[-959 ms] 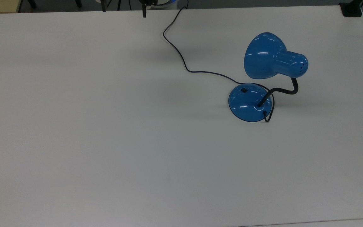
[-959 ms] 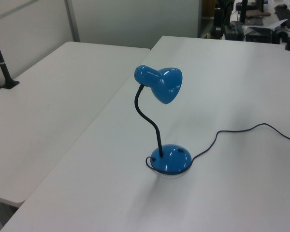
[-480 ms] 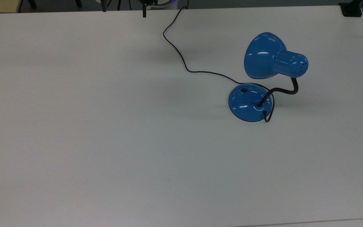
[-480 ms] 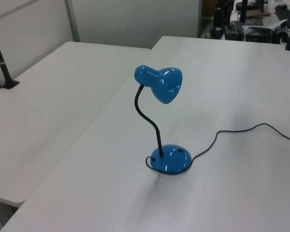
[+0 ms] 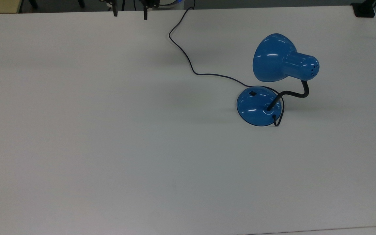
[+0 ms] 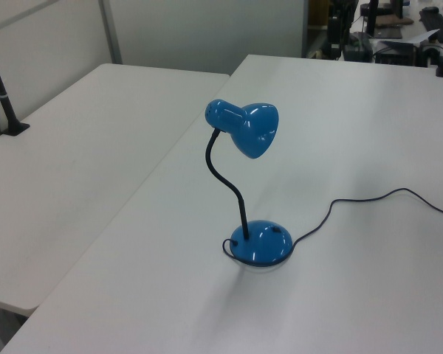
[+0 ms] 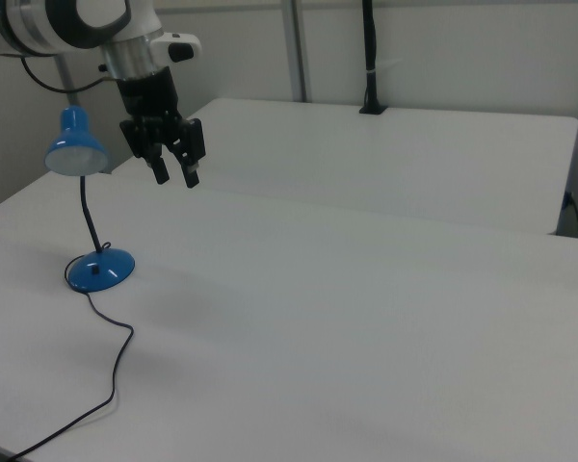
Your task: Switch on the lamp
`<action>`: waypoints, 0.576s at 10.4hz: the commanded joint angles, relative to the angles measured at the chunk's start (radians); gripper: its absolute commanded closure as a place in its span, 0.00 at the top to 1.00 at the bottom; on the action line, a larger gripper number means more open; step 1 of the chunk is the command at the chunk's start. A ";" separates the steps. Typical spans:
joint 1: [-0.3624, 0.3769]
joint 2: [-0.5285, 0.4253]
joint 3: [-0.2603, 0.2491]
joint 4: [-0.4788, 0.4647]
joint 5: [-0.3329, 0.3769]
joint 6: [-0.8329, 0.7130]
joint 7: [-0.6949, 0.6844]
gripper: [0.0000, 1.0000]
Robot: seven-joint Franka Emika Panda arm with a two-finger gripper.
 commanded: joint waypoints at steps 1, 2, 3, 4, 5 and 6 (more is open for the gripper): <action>0.004 -0.003 0.001 -0.008 0.032 -0.008 -0.023 0.00; 0.004 -0.003 0.001 -0.008 0.033 -0.008 -0.025 0.00; 0.004 0.002 0.001 -0.008 0.033 -0.008 -0.026 0.00; 0.006 0.005 0.001 -0.008 0.033 -0.003 -0.026 0.00; 0.006 0.007 0.002 -0.013 0.035 0.009 -0.034 0.00; 0.007 0.007 0.005 -0.036 0.050 0.035 -0.040 0.00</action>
